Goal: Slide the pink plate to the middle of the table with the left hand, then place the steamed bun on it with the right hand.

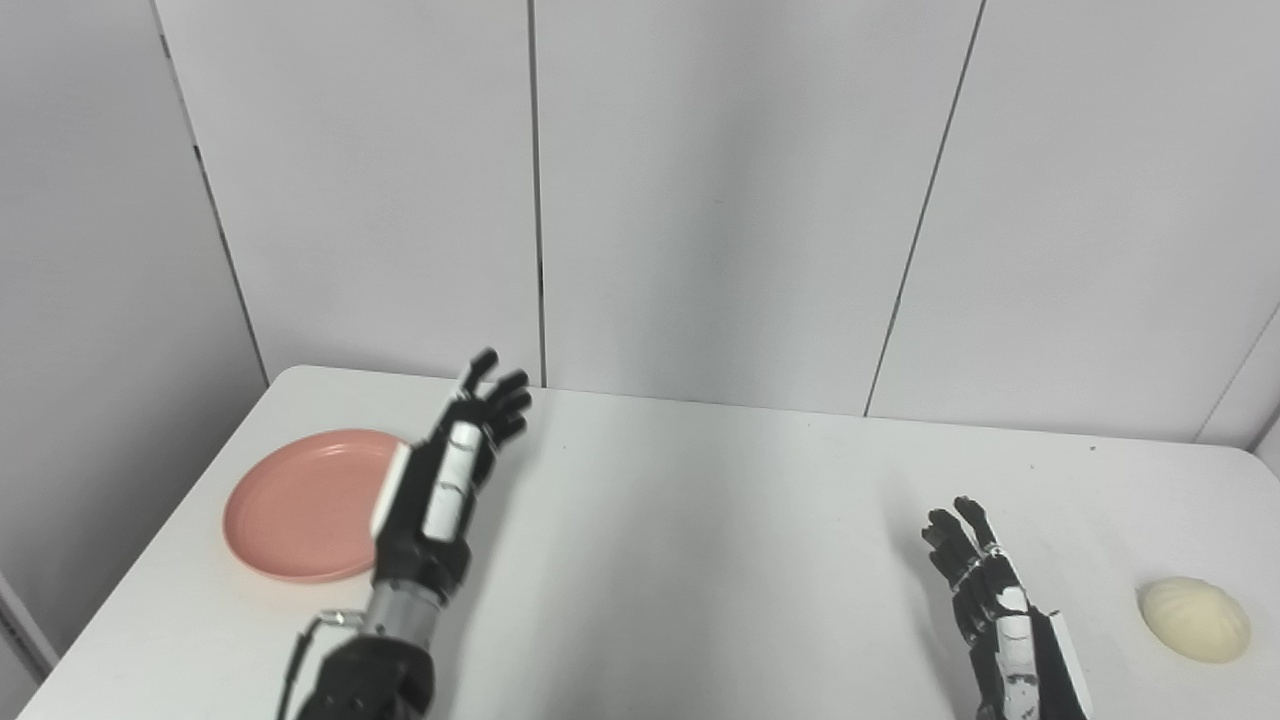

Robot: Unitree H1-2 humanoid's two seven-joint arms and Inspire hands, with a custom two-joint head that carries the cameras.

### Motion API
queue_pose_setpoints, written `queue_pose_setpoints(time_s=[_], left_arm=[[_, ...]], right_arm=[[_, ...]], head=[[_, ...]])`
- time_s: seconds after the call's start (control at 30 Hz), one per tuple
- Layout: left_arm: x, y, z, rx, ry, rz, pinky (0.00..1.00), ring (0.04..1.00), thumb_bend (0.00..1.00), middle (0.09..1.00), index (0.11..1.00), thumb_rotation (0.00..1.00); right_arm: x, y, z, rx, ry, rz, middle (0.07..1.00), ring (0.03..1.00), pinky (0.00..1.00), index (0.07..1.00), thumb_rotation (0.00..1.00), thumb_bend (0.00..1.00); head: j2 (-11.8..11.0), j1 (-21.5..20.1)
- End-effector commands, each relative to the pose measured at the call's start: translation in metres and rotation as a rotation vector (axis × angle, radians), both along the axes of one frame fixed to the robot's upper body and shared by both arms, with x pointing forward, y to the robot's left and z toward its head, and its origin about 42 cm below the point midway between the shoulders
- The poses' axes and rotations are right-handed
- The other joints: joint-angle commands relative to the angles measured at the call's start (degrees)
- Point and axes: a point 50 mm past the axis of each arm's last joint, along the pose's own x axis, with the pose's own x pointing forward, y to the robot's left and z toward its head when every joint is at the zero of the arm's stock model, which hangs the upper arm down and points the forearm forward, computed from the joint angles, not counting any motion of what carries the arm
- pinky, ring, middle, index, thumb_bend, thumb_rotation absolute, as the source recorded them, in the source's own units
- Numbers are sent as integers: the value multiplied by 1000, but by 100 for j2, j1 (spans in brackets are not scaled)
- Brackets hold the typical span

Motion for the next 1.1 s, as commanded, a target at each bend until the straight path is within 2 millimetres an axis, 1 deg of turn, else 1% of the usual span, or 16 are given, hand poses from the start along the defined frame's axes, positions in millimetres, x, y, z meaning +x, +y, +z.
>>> queue_pose_setpoints(time_s=[0.0, 0.1, 0.17, 0.27, 0.33, 0.43, 0.47, 0.53, 0.57, 0.67, 0.7, 0.8, 0.83, 0.9, 0.97, 1.07], left_arm=[[13, 10, 26, 53, -86, 16, 872, 863, 785, 861, 904, 896], [26, 28, 35, 75, -104, 34, 861, 853, 796, 853, 896, 874], [30, 38, 40, 92, -108, 48, 871, 852, 806, 847, 895, 864], [38, 54, 47, 127, -112, 73, 892, 875, 821, 880, 902, 856], [44, 66, 50, 136, -105, 90, 899, 883, 808, 891, 902, 860], [55, 91, 54, 149, -94, 118, 876, 883, 791, 890, 882, 869], [60, 101, 54, 156, -93, 125, 864, 874, 807, 883, 874, 876], [67, 118, 55, 161, -88, 140, 866, 870, 804, 879, 861, 891], [70, 124, 55, 159, -87, 143, 869, 868, 805, 877, 852, 886], [81, 151, 52, 148, -74, 173, 857, 860, 816, 861, 837, 881], [83, 157, 51, 147, -72, 180, 845, 849, 825, 849, 834, 882], [92, 186, 45, 120, -57, 204, 813, 826, 845, 829, 842, 873], [94, 192, 43, 111, -56, 207, 808, 825, 882, 829, 843, 861], [96, 207, 39, 99, -50, 222, 812, 827, 901, 829, 849, 852], [97, 221, 34, 97, -36, 238, 838, 858, 901, 859, 871, 856], [98, 235, 28, 95, -23, 250, 839, 875, 894, 873, 886, 873]], right_arm=[[-19, 1, -33, 12, 89, -13, 898, 903, 953, 935, 1000, 718], [-19, 1, -33, 10, 91, -17, 898, 902, 953, 937, 1000, 720], [-18, 1, -33, 11, 92, -17, 900, 902, 954, 941, 1000, 719], [-18, 2, -33, 14, 95, -12, 906, 909, 965, 947, 1000, 713], [-19, 2, -33, 7, 92, -13, 903, 907, 960, 944, 1000, 710], [-19, 2, -33, 4, 91, -13, 896, 898, 948, 937, 1000, 710], [-19, 3, -33, 5, 91, -13, 899, 901, 954, 937, 1000, 707], [-18, 3, -33, 5, 92, -14, 900, 902, 955, 937, 1000, 703], [-18, 3, -34, 4, 92, -14, 900, 902, 953, 940, 1000, 704], [-17, 2, -34, 8, 97, -12, 899, 904, 953, 941, 1000, 705], [-17, 2, -34, 11, 99, -11, 901, 907, 956, 942, 1000, 702], [-17, 3, -34, 7, 100, -11, 906, 911, 959, 945, 1000, 707], [-17, 3, -34, 6, 101, -12, 907, 912, 959, 946, 1000, 711], [-17, 3, -33, 10, 102, -10, 907, 910, 956, 944, 1000, 715], [-16, 2, -34, 11, 101, -8, 907, 912, 960, 944, 1000, 719], [-16, 2, -33, 10, 102, -9, 906, 912, 960, 944, 1000, 716]], head=[[7, -6], [17, -12], [21, -10], [28, -15], [40, -21], [56, -32], [56, -32], [65, -37], [65, -37], [68, -42], [66, -40], [72, -40], [72, -40], [76, -33], [76, -29], [78, -25]])
